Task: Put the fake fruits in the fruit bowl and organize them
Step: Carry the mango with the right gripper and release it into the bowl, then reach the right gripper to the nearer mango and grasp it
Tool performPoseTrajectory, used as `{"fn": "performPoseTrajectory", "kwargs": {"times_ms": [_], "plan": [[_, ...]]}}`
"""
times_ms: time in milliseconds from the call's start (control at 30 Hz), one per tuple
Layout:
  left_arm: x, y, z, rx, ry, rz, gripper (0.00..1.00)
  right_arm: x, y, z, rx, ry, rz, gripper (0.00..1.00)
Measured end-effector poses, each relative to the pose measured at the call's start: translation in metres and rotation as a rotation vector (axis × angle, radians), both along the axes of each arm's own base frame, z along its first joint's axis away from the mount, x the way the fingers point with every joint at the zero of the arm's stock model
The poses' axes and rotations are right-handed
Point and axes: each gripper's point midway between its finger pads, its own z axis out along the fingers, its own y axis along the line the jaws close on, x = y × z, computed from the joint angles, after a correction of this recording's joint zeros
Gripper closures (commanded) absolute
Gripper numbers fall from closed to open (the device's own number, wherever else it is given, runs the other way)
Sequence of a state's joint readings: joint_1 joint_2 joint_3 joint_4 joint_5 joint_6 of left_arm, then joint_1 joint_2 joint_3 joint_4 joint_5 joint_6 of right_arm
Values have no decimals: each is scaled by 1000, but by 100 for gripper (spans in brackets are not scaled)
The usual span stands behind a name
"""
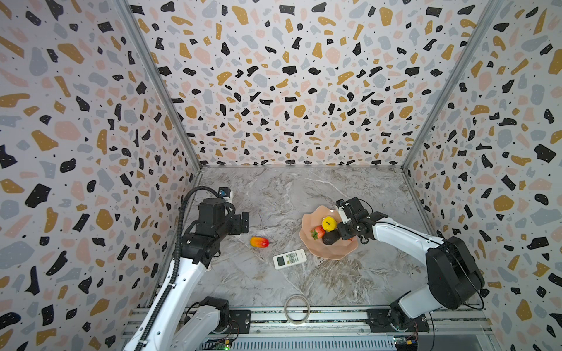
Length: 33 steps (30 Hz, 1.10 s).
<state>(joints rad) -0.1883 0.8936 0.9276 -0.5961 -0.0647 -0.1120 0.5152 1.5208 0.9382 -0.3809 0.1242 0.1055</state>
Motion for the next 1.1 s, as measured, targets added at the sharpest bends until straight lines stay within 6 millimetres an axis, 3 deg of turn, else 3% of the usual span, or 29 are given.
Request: {"fn": "performPoseTrajectory", "kwargs": {"times_ms": [267, 367, 500, 567, 667, 800, 967, 1100], "plan": [[0, 0, -1, 0, 2, 0, 0, 11, 4, 24, 9, -56, 8, 31], [0, 0, -1, 0, 3, 0, 0, 14, 4, 41, 15, -87, 9, 22], [0, 0, -1, 1, 3, 0, 0, 17, 21, 72, 29, -147, 53, 3], [0, 0, -1, 1, 3, 0, 0, 15, 45, 90, 47, -190, 129, 1], [0, 0, 0, 0, 1, 0, 0, 0, 103, 115, 100, -256, 320, 1], [-1, 0, 0, -3, 3, 2, 1, -23, 183, 124, 176, -291, 584, 1], [-1, 0, 0, -10, 1, 7, 0, -38, 261, 89, 224, -238, 791, 1], [-3, 0, 2, -11, -2, 7, 0, -46, 300, 46, 233, -165, 872, 1]]}}
